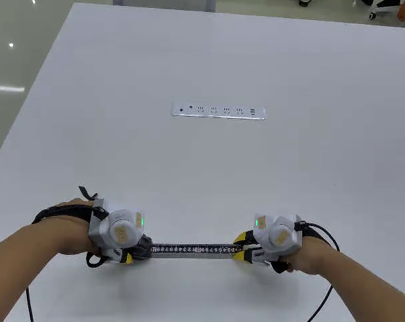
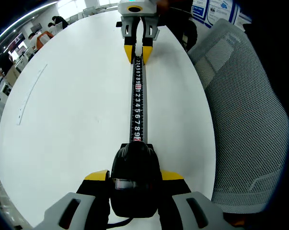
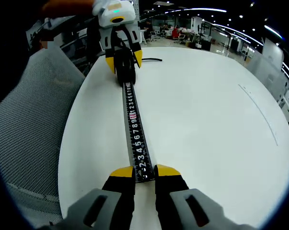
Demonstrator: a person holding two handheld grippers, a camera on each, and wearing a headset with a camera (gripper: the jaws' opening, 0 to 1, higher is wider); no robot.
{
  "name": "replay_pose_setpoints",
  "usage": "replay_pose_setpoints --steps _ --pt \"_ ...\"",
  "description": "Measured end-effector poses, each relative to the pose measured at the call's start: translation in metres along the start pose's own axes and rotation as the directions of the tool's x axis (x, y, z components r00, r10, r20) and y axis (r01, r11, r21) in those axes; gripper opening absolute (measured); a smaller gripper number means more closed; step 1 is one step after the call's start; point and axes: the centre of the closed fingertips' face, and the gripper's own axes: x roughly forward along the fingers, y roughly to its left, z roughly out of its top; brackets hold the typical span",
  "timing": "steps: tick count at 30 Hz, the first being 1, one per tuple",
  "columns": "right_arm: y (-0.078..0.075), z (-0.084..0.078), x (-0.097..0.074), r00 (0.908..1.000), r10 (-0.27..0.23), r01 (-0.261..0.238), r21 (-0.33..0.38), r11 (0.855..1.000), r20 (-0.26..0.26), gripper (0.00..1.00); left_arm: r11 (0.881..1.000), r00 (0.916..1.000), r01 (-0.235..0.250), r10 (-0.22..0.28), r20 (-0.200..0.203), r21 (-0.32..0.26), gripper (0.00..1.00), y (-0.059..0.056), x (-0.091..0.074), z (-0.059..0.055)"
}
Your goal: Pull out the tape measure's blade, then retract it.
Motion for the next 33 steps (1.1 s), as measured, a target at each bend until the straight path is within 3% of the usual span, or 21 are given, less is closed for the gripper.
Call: replay_pose_setpoints --steps 33 --pt "-0.004 -0.015 -0.011 0.9998 -0.009 0.010 0.020 1.000 -0.020 0.14 1.000 1.0000 -0.006 0.006 0.004 -0.005 0.35 0.000 -0.001 0.000"
